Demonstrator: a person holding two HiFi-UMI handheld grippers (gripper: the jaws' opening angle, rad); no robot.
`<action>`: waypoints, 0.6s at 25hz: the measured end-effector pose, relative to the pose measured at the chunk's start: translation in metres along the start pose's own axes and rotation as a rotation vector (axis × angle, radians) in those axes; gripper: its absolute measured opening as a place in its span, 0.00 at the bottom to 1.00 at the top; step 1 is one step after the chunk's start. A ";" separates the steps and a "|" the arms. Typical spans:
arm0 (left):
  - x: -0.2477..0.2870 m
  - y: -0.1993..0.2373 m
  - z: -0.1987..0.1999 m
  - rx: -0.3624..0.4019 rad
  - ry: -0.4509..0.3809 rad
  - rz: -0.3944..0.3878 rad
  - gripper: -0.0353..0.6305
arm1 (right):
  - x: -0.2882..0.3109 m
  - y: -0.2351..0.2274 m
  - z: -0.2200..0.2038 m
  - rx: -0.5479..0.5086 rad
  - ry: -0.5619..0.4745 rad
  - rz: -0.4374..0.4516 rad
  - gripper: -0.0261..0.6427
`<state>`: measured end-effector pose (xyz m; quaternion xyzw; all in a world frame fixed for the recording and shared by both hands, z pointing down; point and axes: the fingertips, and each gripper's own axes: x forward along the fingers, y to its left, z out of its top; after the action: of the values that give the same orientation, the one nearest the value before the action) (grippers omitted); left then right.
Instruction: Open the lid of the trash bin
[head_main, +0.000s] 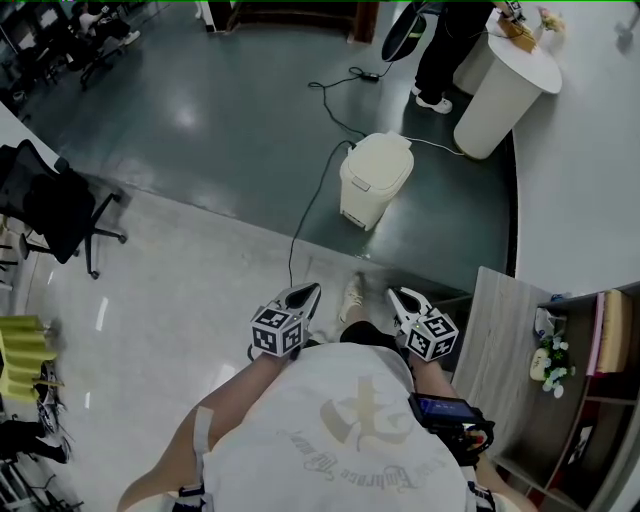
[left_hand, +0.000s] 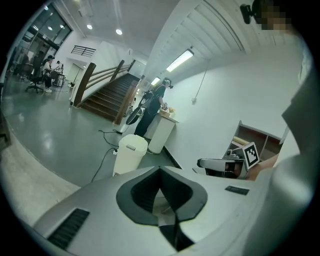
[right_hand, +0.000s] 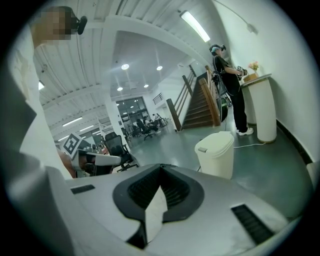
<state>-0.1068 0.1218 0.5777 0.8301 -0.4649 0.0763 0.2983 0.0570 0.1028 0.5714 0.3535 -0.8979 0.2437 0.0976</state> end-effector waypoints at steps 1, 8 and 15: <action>0.001 0.003 0.001 -0.002 0.000 0.005 0.07 | 0.003 -0.002 0.000 0.004 0.003 0.003 0.05; 0.025 0.021 0.011 -0.006 0.012 0.030 0.07 | 0.034 -0.029 0.012 0.025 0.002 0.022 0.05; 0.049 0.044 0.032 -0.014 0.024 0.051 0.07 | 0.068 -0.051 0.032 0.036 0.012 0.041 0.05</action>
<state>-0.1204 0.0510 0.5906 0.8148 -0.4828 0.0905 0.3079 0.0417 0.0145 0.5861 0.3354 -0.8997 0.2639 0.0917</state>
